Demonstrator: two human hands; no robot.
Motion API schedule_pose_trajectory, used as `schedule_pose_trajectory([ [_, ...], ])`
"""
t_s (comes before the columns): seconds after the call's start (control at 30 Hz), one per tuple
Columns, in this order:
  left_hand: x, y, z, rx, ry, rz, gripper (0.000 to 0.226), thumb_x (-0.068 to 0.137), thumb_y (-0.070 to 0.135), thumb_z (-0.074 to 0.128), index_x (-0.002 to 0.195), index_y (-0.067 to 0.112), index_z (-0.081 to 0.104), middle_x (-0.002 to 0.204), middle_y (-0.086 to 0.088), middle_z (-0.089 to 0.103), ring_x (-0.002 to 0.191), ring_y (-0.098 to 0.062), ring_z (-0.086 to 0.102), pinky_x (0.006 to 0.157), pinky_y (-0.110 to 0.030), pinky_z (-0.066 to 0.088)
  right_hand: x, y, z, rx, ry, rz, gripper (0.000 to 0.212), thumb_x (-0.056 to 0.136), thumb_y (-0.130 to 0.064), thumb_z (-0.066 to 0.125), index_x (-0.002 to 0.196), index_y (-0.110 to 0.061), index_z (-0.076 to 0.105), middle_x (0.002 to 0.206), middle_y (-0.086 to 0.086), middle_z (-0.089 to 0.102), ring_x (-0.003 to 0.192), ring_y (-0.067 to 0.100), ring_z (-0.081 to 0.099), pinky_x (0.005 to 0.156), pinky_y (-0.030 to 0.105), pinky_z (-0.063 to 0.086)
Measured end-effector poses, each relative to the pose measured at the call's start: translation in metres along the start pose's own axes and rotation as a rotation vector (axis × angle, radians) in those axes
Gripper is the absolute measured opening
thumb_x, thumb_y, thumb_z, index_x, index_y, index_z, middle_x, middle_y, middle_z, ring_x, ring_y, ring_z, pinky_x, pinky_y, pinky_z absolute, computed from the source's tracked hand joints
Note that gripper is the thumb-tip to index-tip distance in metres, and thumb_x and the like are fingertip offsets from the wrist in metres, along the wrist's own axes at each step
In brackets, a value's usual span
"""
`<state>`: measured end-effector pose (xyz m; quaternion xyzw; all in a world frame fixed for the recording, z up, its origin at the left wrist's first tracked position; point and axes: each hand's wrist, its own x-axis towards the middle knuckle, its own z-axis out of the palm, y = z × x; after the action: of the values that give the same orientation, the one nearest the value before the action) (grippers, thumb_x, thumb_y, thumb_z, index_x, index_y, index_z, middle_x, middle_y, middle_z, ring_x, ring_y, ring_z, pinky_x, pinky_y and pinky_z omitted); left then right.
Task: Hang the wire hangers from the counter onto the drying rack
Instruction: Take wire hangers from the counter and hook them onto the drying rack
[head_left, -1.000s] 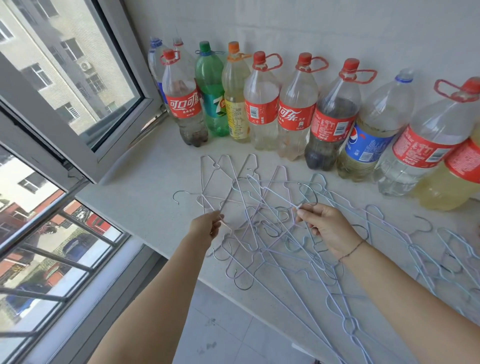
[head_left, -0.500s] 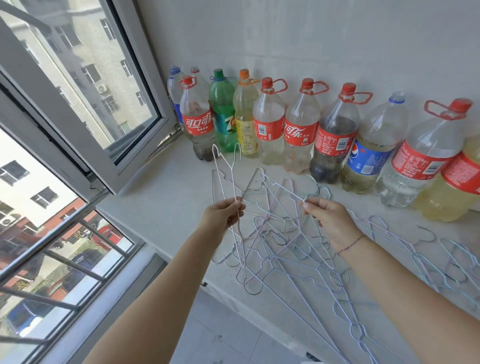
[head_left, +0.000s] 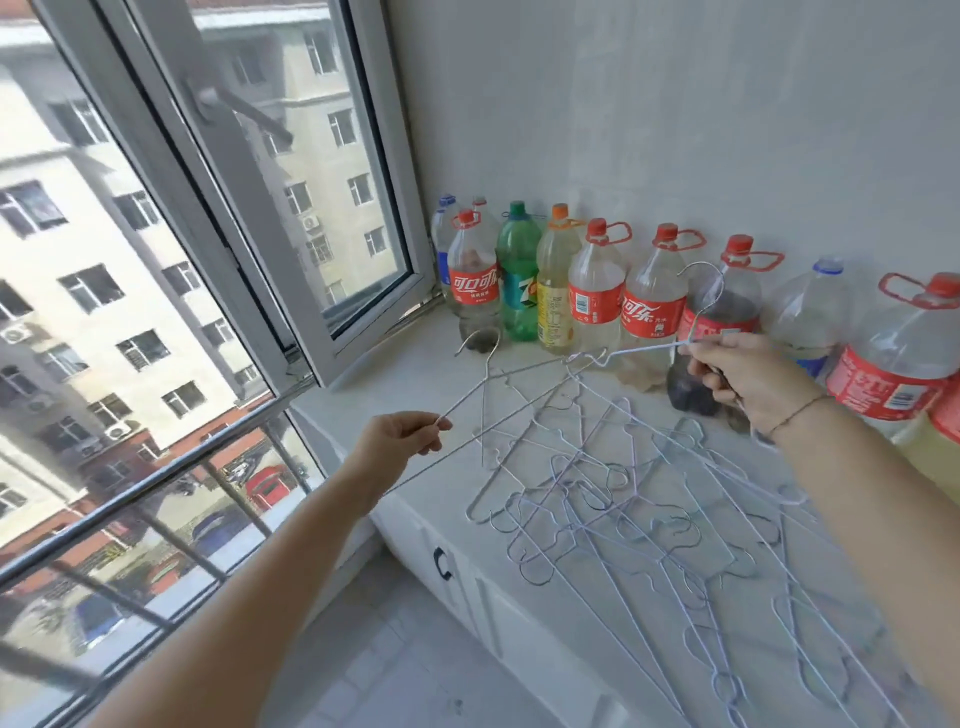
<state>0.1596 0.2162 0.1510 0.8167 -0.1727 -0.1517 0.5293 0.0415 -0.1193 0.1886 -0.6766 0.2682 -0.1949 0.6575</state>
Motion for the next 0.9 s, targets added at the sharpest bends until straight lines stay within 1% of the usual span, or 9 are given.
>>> schedule_pose_trajectory([
  [0.17, -0.045, 0.008, -0.021, 0.003, 0.183, -0.017, 0.018, 0.094, 0.005, 0.051, 0.099, 0.011, 0.067, 0.068, 0.0, 0.054, 0.049, 0.005, 0.047, 0.053, -0.009, 0.035, -0.027, -0.027, -0.014, -0.191, -0.111, -0.051, 0.009, 0.091, -0.004, 0.051, 0.093, 0.002, 0.058, 0.065, 0.008, 0.049, 0.037, 0.006, 0.037, 0.028, 0.01, 0.02],
  [0.23, -0.065, 0.005, -0.027, -0.012, 0.262, -0.038, 0.019, 0.093, 0.007, 0.053, 0.093, 0.018, 0.069, 0.069, -0.001, 0.055, 0.059, -0.005, 0.047, 0.058, -0.018, 0.034, -0.041, -0.032, -0.018, -0.238, -0.163, -0.072, 0.013, 0.091, -0.003, 0.05, 0.099, 0.003, 0.058, 0.065, 0.008, 0.048, 0.048, 0.014, 0.033, 0.029, 0.01, 0.02],
  [0.37, -0.115, -0.004, -0.033, -0.035, 0.373, -0.11, 0.02, 0.091, 0.01, 0.057, 0.088, 0.023, 0.072, 0.077, -0.005, 0.061, 0.073, -0.021, 0.041, 0.062, -0.026, 0.032, -0.065, -0.038, -0.021, -0.28, -0.233, -0.124, 0.012, 0.09, -0.005, 0.053, 0.098, 0.001, 0.06, 0.066, 0.006, 0.051, 0.052, 0.014, 0.033, 0.03, 0.009, 0.024],
  [0.47, -0.16, -0.006, -0.033, 0.005, 0.4, -0.127, 0.02, 0.09, 0.008, 0.058, 0.087, 0.023, 0.071, 0.077, -0.006, 0.065, 0.071, -0.016, 0.048, 0.069, -0.026, 0.039, -0.08, -0.043, -0.011, -0.253, -0.285, -0.179, 0.009, 0.089, -0.007, 0.055, 0.094, -0.003, 0.062, 0.067, 0.005, 0.053, 0.051, 0.012, 0.035, 0.034, 0.013, 0.029],
  [0.53, -0.19, -0.004, -0.035, 0.049, 0.412, -0.125, 0.02, 0.09, 0.008, 0.058, 0.087, 0.023, 0.07, 0.074, -0.002, 0.064, 0.063, -0.005, 0.053, 0.066, -0.017, 0.041, -0.092, -0.047, 0.002, -0.236, -0.36, -0.225, 0.005, 0.088, -0.008, 0.057, 0.087, -0.008, 0.062, 0.067, 0.004, 0.054, 0.052, 0.011, 0.037, 0.036, 0.013, 0.03],
  [0.63, -0.235, -0.001, -0.047, 0.106, 0.417, -0.143, 0.021, 0.089, 0.012, 0.06, 0.081, 0.028, 0.071, 0.067, 0.001, 0.062, 0.049, 0.003, 0.049, 0.055, -0.012, 0.037, -0.117, -0.05, 0.035, -0.221, -0.564, -0.217, 0.004, 0.084, -0.011, 0.064, 0.087, -0.012, 0.061, 0.066, 0.004, 0.054, 0.051, 0.01, 0.038, 0.035, 0.011, 0.032],
  [0.73, -0.282, -0.001, -0.065, 0.116, 0.409, -0.153, 0.016, 0.082, 0.026, 0.067, 0.07, 0.033, 0.076, 0.065, -0.001, 0.063, 0.063, -0.013, 0.051, 0.065, -0.026, 0.039, -0.149, -0.043, 0.081, -0.203, -0.812, -0.107, 0.014, 0.08, -0.014, 0.067, 0.092, -0.01, 0.061, 0.067, 0.002, 0.052, 0.052, 0.009, 0.038, 0.039, 0.013, 0.032],
  [0.83, -0.33, -0.004, -0.079, 0.128, 0.414, -0.175, 0.011, 0.077, 0.035, 0.072, 0.068, 0.029, 0.076, 0.062, 0.003, 0.063, 0.061, -0.007, 0.051, 0.064, -0.025, 0.039, -0.193, -0.035, 0.132, -0.109, -1.052, 0.088, 0.014, 0.081, -0.01, 0.065, 0.092, -0.006, 0.061, 0.067, 0.003, 0.05, 0.05, 0.007, 0.04, 0.038, 0.012, 0.035],
  [0.9, -0.362, -0.008, -0.086, 0.145, 0.415, -0.188, 0.03, 0.067, 0.055, 0.073, 0.073, 0.026, 0.077, 0.066, 0.0, 0.064, 0.064, -0.01, 0.051, 0.067, -0.028, 0.038, -0.232, -0.032, 0.162, -0.109, -1.205, 0.184, 0.013, 0.079, -0.011, 0.066, 0.09, -0.005, 0.061, 0.065, 0.002, 0.051, 0.048, 0.006, 0.041, 0.039, 0.012, 0.037],
])
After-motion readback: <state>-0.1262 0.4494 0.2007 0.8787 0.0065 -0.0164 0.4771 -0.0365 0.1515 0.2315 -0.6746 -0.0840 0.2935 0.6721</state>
